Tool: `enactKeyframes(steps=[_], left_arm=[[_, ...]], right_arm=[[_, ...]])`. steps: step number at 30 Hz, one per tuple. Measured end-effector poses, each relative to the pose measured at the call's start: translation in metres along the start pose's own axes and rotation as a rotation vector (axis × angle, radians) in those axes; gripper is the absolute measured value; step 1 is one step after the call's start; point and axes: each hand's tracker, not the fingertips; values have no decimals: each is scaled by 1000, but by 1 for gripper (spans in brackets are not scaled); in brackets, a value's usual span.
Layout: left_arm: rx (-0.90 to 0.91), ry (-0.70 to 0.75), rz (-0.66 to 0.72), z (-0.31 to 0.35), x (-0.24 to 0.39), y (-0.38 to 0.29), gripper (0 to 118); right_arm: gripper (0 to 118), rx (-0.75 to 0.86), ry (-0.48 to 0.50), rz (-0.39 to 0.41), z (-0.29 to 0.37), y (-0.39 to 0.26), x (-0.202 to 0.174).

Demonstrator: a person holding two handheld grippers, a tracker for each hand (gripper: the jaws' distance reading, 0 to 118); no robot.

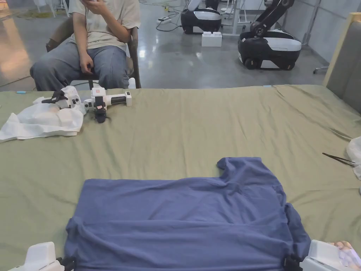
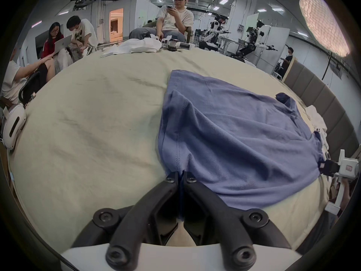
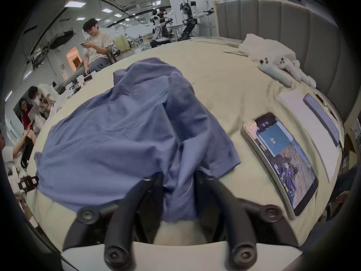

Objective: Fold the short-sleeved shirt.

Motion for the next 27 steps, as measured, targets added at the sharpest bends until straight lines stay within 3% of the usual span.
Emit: enactKeyframes(steps=[1, 2, 3, 5, 13, 19, 20, 22, 23, 27], left_arm=[[2, -3, 4, 6, -2, 1, 0], [9, -3, 9, 13, -5, 1, 0], [9, -4, 8, 21, -6, 2, 0], [32, -23, 9, 43, -7, 1, 0], [8, -6, 15, 129, -24, -55, 0], [-44, 12, -26, 136, -24, -93, 3], [-40, 14, -23, 134, -24, -95, 22], [-55, 70, -40, 130, -24, -95, 66], [-29, 95, -57, 132, -23, -95, 82], [172, 98, -91, 166, -13, -81, 83]], right_arm=[[16, -11, 40, 12, 3, 3, -1], [15, -12, 27, 14, 7, 4, -3], [15, 4, -9, 56, 15, 5, -6], [15, 12, -26, 63, 31, 6, -11], [15, -15, 5, 61, 102, -30, -6], [15, -69, -27, 167, 115, -64, -9], [24, -71, -24, 170, 113, -66, -11], [53, -87, -43, 179, 112, -68, -12], [62, -75, -52, 188, 114, -70, -11], [62, 55, 40, 146, 138, -60, -5]])
